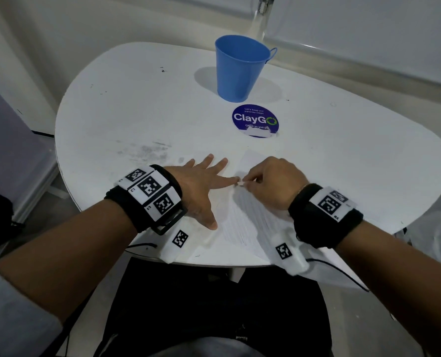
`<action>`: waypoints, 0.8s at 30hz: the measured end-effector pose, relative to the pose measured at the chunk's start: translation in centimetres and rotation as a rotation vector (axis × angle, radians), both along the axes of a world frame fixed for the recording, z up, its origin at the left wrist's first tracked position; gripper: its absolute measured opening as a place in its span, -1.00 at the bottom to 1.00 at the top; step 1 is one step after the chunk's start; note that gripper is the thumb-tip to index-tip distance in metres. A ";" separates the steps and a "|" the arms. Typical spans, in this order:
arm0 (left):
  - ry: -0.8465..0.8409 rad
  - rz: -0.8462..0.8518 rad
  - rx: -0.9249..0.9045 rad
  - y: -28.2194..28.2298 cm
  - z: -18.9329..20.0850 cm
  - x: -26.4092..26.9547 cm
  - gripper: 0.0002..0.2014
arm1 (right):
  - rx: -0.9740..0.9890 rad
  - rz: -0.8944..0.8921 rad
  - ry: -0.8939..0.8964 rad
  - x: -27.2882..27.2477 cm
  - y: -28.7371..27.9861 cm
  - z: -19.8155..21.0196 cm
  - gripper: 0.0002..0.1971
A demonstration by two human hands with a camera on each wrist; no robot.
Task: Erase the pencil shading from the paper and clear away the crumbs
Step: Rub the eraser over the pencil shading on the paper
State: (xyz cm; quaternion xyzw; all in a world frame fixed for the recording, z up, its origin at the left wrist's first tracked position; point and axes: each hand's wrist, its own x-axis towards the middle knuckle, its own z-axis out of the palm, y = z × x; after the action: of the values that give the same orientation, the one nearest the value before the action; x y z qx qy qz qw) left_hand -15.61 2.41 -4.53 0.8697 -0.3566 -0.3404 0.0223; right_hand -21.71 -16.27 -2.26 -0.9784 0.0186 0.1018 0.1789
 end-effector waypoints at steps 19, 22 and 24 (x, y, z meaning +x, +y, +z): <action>0.028 0.016 -0.038 0.0 0.1 0.2 0.03 | 0.094 0.141 0.058 -3.2 1.4 -0.6 -0.83; 0.038 0.009 -0.020 -0.1 0.2 0.2 0.03 | 0.083 0.040 -0.008 -2.1 0.3 -0.6 -0.81; 0.031 0.008 -0.019 -0.2 0.1 0.2 0.02 | 0.067 0.021 -0.021 -2.4 0.1 -0.7 -0.79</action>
State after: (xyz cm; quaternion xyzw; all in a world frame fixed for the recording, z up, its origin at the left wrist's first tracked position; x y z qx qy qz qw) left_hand -15.43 2.26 -4.42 0.8655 -0.3561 -0.3502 0.0374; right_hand -24.06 -16.18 -3.00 -0.9730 0.0030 0.0941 0.2107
